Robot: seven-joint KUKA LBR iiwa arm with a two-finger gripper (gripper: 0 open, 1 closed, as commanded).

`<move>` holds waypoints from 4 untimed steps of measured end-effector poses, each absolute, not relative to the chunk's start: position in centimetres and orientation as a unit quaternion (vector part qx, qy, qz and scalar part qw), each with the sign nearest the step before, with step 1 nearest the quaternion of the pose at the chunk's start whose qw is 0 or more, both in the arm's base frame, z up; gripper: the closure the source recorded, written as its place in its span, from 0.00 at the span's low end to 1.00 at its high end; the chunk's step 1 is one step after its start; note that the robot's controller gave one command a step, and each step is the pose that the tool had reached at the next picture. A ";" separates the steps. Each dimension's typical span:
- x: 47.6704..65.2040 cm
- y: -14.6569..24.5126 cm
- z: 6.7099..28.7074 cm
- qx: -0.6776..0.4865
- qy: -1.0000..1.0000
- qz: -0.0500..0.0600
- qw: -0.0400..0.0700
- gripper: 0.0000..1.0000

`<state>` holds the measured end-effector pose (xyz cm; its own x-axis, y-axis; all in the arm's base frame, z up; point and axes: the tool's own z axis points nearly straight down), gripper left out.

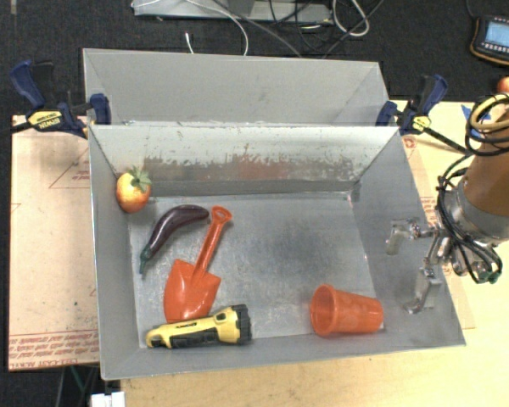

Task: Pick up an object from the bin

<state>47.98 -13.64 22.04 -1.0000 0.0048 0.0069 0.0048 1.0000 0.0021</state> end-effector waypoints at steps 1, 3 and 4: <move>48.1 -13.5 22.5 0.000 -1.000 0.000 0.000 0.00; 48.7 -9.1 16.3 -0.107 -0.994 0.001 -0.010 0.00; 48.4 -6.0 9.9 -0.039 -0.999 -0.002 -0.003 0.00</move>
Offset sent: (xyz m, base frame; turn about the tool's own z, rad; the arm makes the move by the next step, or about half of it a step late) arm 0.0089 0.0417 -0.1504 0.1229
